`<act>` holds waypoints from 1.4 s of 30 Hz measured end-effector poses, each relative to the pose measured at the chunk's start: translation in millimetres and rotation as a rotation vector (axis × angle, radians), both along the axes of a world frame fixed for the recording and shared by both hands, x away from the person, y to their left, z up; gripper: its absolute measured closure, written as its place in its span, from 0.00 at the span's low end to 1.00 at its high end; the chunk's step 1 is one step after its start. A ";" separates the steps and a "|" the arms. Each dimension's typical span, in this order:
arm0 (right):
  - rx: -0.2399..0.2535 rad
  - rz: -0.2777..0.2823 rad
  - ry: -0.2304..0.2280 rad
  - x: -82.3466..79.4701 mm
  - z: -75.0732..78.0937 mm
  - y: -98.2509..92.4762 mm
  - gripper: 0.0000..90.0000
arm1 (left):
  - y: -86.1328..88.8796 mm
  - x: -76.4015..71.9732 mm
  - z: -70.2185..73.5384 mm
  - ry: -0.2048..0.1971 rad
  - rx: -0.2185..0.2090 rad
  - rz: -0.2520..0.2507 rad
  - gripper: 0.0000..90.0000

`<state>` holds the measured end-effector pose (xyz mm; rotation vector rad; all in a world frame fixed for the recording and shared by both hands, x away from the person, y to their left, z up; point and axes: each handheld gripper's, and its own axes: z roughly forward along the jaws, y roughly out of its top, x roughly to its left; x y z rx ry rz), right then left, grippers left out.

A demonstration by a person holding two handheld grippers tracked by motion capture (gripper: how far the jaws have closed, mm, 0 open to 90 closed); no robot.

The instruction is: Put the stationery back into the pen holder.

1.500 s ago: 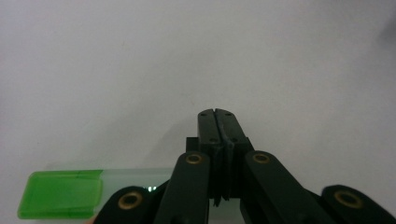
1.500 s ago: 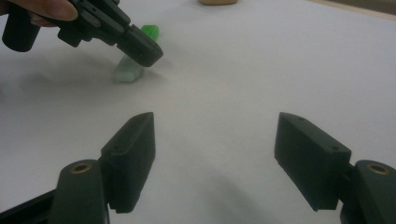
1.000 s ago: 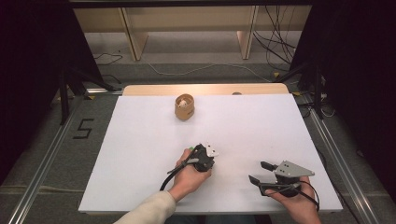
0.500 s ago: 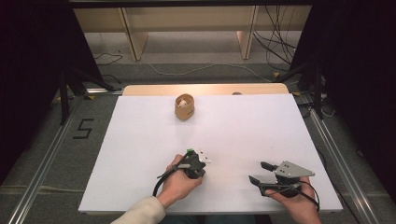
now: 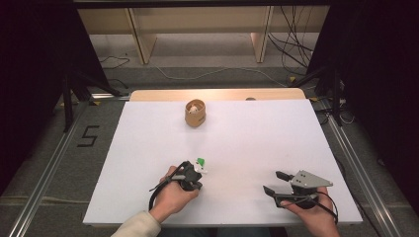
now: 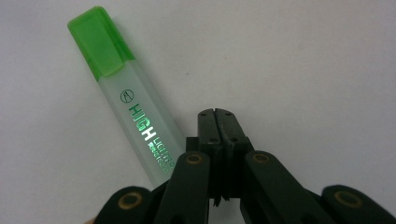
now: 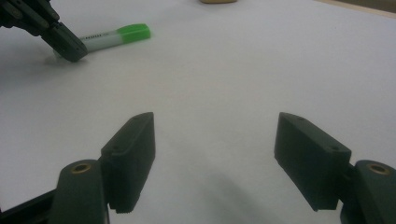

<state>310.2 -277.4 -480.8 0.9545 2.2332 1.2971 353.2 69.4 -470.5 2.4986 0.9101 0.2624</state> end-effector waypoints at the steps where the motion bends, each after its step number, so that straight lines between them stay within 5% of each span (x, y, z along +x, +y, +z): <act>1: 0.000 0.000 0.000 -0.1 0.0 0.0 0.33 | -0.1 -0.2 0.2 -0.001 0.005 0.000 1.00; 17: 0.003 0.004 0.000 0.2 -0.2 -0.3 0.33 | 9.5 2.3 2.6 -0.007 0.002 0.028 0.99; 22: 0.002 0.007 -0.002 0.5 0.0 -1.2 0.33 | 10.6 2.9 10.6 -0.045 -0.042 0.033 0.88; 27: 0.001 0.005 0.002 0.4 -0.1 -1.3 0.33 | 12.2 9.8 19.7 -0.094 -0.070 0.081 0.64; 32: 0.000 0.006 0.001 0.3 -0.1 -0.8 0.33 | 12.0 24.8 22.9 -0.052 -0.036 0.152 0.43; 35: 0.001 0.006 0.002 0.3 -0.3 -0.6 0.33 | 9.8 37.3 23.9 -0.034 -0.030 0.176 0.42; 42: -0.002 0.004 0.007 0.6 -0.5 -1.2 0.33 | 1.5 64.2 21.2 0.097 0.018 0.208 0.46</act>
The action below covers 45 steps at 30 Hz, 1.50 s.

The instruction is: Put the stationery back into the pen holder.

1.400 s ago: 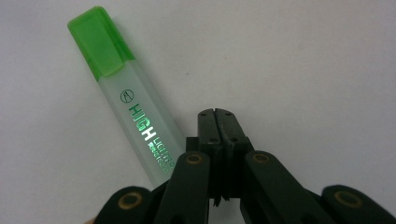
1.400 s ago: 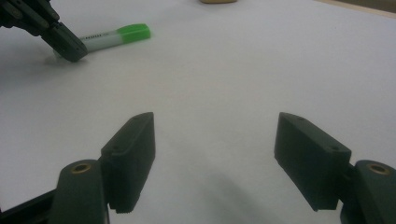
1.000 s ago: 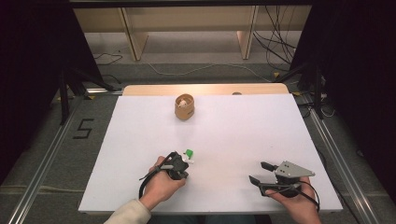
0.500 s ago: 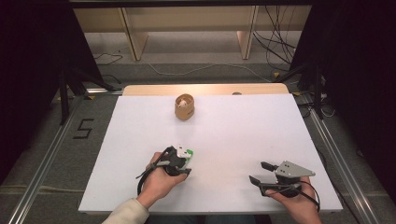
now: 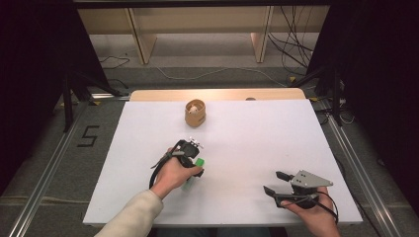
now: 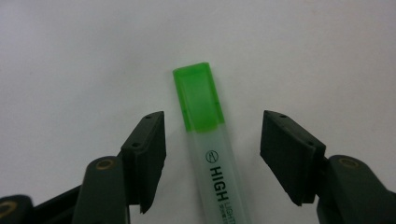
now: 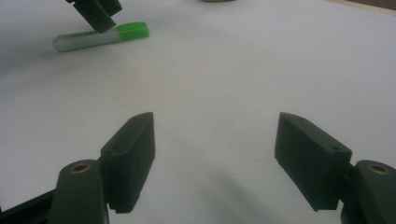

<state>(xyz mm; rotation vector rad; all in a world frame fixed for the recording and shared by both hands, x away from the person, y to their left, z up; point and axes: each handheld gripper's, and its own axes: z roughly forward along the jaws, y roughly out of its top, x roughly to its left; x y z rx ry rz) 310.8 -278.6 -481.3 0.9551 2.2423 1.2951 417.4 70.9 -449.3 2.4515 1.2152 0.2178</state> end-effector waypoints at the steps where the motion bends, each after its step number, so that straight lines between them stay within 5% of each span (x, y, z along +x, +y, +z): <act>1: 0.000 0.000 0.000 -0.1 0.1 -0.1 0.33 | -0.5 2.3 -0.7 0.008 -0.003 0.010 0.48; 10: 0.003 0.003 -0.003 0.1 -0.2 0.5 0.33 | -5.2 17.0 -8.5 0.084 0.026 0.052 0.54; 16: 0.003 0.006 -0.006 0.6 -0.4 0.3 0.33 | -7.2 19.4 -11.3 0.100 0.046 0.046 0.58; 45: 0.002 0.004 -0.001 0.1 -0.3 0.5 0.33 | -16.3 16.8 -11.8 0.092 0.097 0.070 0.67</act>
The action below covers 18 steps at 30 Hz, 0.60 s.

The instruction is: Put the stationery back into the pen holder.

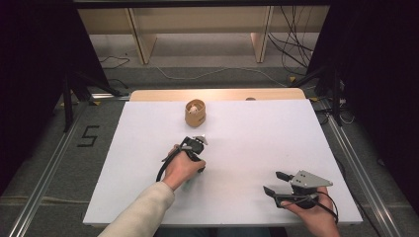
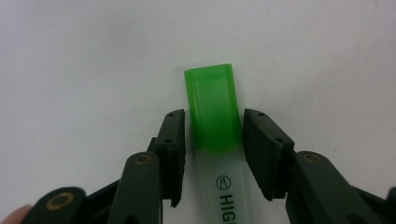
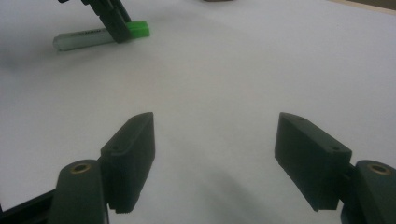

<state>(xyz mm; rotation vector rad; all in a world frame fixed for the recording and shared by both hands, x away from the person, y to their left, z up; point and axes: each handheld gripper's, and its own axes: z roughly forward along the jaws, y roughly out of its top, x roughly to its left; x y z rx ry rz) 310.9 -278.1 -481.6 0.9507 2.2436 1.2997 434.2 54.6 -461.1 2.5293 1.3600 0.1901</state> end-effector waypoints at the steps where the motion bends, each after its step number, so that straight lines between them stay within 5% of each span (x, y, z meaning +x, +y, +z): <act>1: 0.000 0.000 0.000 0.0 0.0 0.0 0.33 | -0.3 -0.2 0.0 0.000 0.001 0.003 0.68; 18: 0.002 0.000 -0.002 -0.1 -0.1 0.3 0.33 | -0.3 -2.0 -0.4 -0.007 -0.019 0.063 0.74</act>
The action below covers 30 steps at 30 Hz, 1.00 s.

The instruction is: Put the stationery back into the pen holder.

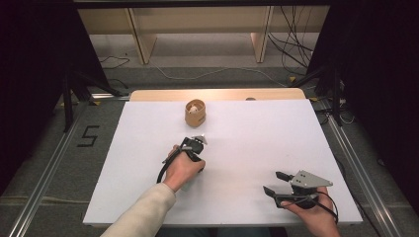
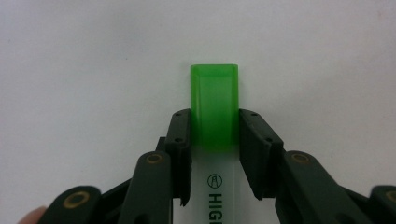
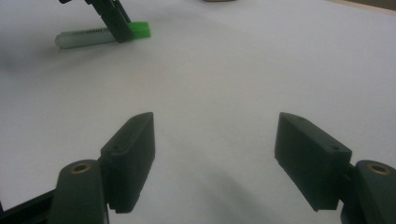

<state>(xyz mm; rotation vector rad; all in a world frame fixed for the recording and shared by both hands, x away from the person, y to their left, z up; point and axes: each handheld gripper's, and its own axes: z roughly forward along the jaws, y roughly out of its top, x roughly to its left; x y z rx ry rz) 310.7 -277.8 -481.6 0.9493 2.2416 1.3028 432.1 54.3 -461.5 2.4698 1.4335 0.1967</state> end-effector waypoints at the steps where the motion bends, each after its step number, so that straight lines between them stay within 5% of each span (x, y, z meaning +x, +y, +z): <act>1: 0.000 0.000 0.000 0.0 0.0 0.0 0.33 | 0.1 -0.1 0.0 0.000 -0.001 0.001 0.74; 14: -0.001 0.000 0.000 0.1 -0.1 -0.1 0.33 | 2.4 -1.7 0.2 -0.011 -0.015 -0.003 0.74; 30: -0.005 0.001 0.001 0.4 0.0 -0.5 0.33 | 18.0 -12.3 11.3 -0.138 -0.108 -0.033 0.74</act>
